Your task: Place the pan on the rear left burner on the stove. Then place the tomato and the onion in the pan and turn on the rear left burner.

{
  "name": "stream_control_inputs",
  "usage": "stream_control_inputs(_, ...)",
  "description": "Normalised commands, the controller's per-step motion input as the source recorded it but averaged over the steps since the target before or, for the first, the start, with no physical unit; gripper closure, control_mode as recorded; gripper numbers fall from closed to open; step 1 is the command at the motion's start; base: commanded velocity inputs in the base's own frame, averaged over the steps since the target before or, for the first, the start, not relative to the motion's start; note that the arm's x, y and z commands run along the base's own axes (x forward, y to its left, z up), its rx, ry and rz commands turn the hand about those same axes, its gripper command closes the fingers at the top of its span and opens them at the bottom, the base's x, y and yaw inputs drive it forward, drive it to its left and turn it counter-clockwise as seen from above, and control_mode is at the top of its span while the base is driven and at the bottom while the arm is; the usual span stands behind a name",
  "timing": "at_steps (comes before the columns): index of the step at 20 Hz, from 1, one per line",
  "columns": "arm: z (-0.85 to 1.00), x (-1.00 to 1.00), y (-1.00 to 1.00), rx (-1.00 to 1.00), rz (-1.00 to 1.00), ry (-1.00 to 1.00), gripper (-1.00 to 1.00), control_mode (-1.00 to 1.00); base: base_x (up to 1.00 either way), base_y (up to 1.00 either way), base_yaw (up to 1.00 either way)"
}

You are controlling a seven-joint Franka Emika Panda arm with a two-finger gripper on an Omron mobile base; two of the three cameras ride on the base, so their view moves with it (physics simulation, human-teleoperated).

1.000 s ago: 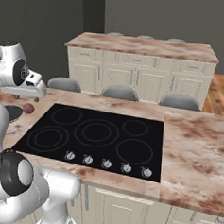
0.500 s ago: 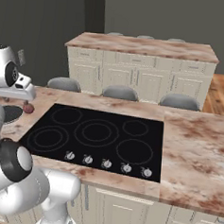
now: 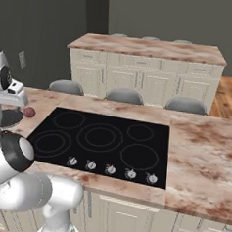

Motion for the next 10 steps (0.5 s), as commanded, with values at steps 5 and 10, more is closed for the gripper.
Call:
stream_control_inputs(5, -0.17, 0.00, 0.40, 0.00, 0.00, 0.07, -1.00, -1.00, 0.00, 0.00, 0.00)
stream_control_inputs(10, -0.23, 0.00, 0.32, 0.00, 0.00, 0.06, -1.00, -1.00, 0.00, 0.00, 0.00)
